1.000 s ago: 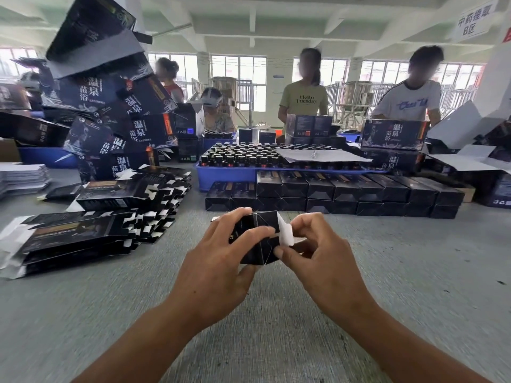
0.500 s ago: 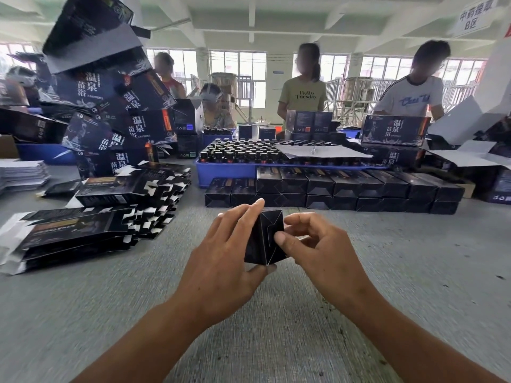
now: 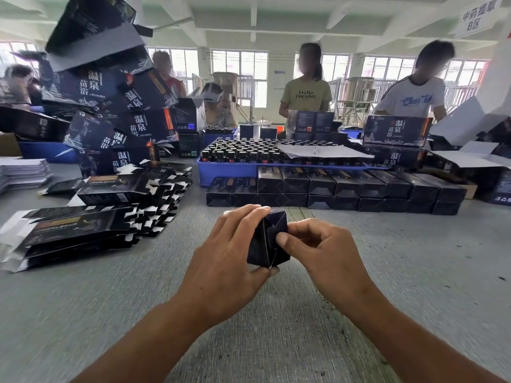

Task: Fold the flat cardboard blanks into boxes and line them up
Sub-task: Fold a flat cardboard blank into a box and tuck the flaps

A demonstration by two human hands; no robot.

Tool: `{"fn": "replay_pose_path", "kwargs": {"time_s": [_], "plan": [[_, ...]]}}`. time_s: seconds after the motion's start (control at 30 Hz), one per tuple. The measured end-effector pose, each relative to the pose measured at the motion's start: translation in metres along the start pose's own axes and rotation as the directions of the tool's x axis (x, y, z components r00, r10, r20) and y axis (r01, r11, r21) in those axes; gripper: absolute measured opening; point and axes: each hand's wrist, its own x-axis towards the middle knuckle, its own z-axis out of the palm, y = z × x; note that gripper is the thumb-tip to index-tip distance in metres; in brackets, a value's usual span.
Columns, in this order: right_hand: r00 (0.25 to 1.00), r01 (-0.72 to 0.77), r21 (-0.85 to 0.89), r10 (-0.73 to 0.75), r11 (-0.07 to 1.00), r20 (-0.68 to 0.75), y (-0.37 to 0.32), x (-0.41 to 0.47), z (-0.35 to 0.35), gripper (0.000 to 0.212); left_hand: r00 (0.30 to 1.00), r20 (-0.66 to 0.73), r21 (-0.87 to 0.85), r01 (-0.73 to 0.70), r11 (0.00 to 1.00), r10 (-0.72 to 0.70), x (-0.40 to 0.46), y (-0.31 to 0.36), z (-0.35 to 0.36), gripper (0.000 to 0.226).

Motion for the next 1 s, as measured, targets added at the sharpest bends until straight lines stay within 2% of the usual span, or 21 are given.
{"fn": "replay_pose_path", "kwargs": {"time_s": [0.17,0.43,0.8,0.93,1.0], "plan": [[0.999,0.032,-0.042,-0.032,0.999,-0.006,-0.0026,-0.002,0.0003,0.013,1.0,0.019,0.021,0.007,1.0,-0.007,0.0003,0.0012,0.0008,0.093],[0.994,0.063,-0.219,-0.08,0.974,-0.07,-0.0029,-0.0033,0.0029,0.009,1.0,-0.014,0.026,-0.012,1.0,0.013,0.0,0.0049,0.0006,0.092],[0.996,0.032,-0.029,-0.03,0.999,0.084,-0.0054,0.0003,-0.0047,0.01,0.999,-0.045,0.008,-0.006,1.0,0.006,-0.0003,0.0053,0.0007,0.095],[0.997,0.019,-0.063,-0.015,0.998,0.078,-0.0056,0.0016,-0.0048,0.007,0.997,-0.065,0.044,-0.03,0.999,0.033,0.0016,0.0065,-0.0007,0.096],[0.998,0.033,-0.143,-0.025,0.989,0.055,-0.0047,0.001,-0.0023,0.013,0.997,-0.051,0.092,-0.06,0.994,0.064,0.0016,0.0071,0.0002,0.099]]}}
